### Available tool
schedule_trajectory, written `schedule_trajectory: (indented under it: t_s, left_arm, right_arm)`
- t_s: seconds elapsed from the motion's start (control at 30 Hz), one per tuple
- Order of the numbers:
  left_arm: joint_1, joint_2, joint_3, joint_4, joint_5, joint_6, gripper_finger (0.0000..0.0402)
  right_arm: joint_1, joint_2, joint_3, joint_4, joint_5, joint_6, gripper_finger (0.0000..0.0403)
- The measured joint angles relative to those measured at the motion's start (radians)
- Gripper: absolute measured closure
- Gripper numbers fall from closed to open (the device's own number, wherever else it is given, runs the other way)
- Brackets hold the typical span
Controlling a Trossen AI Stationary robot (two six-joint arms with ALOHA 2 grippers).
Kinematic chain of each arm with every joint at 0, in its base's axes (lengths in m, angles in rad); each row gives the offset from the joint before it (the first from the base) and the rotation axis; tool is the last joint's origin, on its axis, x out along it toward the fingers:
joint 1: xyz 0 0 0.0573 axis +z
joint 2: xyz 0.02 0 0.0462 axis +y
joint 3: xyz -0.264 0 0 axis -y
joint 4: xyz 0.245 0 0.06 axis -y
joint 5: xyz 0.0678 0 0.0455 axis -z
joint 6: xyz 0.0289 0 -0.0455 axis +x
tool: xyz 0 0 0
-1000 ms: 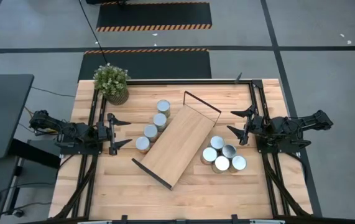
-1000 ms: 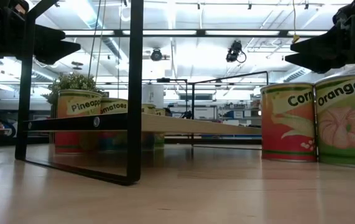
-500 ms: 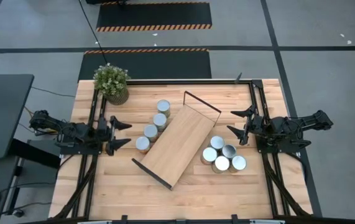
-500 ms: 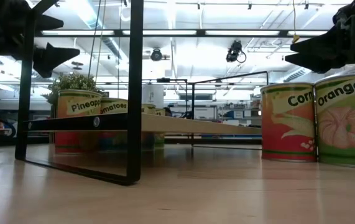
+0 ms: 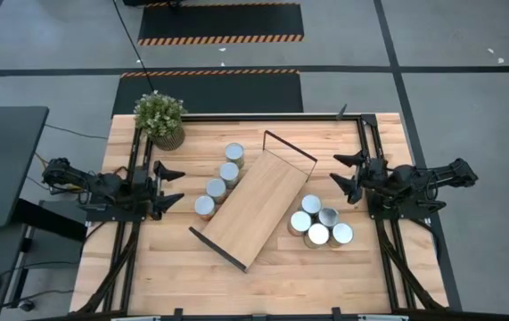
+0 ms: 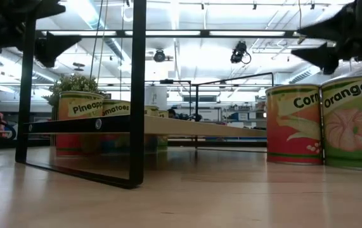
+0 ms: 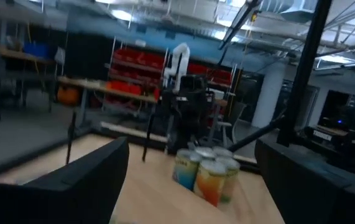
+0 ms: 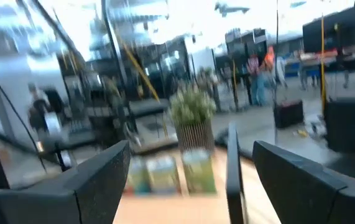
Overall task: Pick and place cans onto a shelf
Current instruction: Put the canned cherries on the shelf
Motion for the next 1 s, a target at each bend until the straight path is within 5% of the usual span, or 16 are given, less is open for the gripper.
schedule_trajectory:
  t_s: [0.4, 0.53, 1.0]
  left_arm:
    - [0.002, 0.0, 0.0, 0.174, -0.053, 0.123, 0.0046]
    - [0.001, 0.0, 0.0, 0.151, 0.022, 0.123, 0.0046]
    - [0.001, 0.0, 0.0, 0.118, -0.005, 0.182, 0.0046]
  right_arm:
    - [-0.012, 0.077, 0.077, 0.124, -0.044, -0.041, 0.0056]
    - [-0.012, 0.129, 0.091, 0.129, -0.1, -0.03, 0.0056]
    - [-0.013, 0.475, 0.18, 0.104, -0.109, -0.053, 0.0056]
